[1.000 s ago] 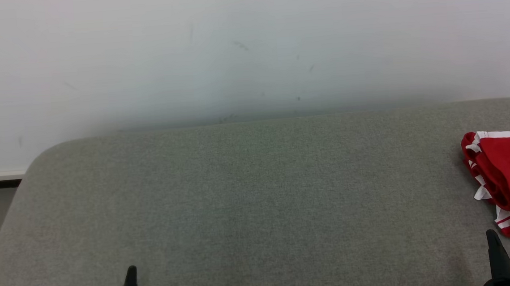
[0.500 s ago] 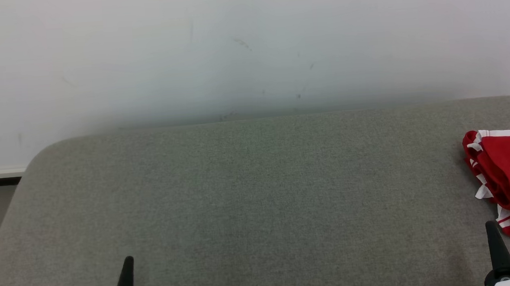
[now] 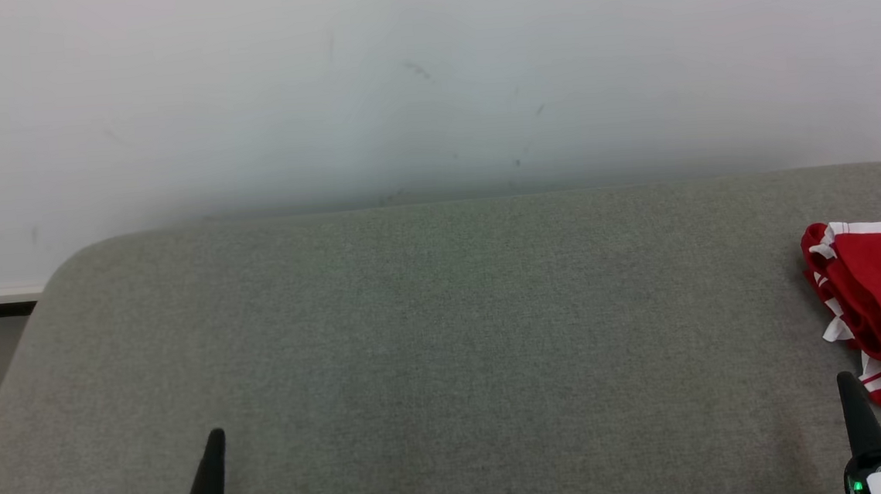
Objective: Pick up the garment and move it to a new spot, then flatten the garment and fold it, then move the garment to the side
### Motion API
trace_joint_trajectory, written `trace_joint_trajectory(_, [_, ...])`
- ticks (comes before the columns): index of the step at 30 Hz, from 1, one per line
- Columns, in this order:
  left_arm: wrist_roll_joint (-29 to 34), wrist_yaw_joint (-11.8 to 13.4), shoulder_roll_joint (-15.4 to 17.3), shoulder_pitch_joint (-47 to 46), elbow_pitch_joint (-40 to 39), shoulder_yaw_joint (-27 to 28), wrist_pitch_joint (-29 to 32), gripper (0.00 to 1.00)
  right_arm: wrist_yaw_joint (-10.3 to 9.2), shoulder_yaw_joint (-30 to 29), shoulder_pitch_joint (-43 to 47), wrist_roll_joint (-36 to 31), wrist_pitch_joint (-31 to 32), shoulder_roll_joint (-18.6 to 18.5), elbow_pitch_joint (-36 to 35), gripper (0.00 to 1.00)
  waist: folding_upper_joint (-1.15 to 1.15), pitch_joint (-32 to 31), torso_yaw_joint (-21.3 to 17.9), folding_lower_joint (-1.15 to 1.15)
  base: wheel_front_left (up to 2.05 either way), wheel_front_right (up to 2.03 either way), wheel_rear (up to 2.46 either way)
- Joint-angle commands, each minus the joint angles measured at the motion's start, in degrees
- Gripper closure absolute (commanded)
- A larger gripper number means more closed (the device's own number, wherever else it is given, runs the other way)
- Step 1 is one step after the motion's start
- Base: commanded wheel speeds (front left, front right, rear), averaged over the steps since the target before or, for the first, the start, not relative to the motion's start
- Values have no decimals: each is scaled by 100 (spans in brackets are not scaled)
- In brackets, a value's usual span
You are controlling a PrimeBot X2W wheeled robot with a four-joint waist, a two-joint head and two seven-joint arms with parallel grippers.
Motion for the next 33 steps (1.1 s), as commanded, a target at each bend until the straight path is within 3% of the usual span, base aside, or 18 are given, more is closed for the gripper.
trace_joint_trajectory(1, [-205,-34,54,-117,-6,46,33,100,-8,-26,-97,169,44,-64,-6,100,0,5,1,0,0,0,0])
trace_joint_trajectory(33, [-1564,-180,42,-389,90,275,419,100,-12,-47,-332,1713,400,-74,48,100,0,103,22,0,0,0,0])
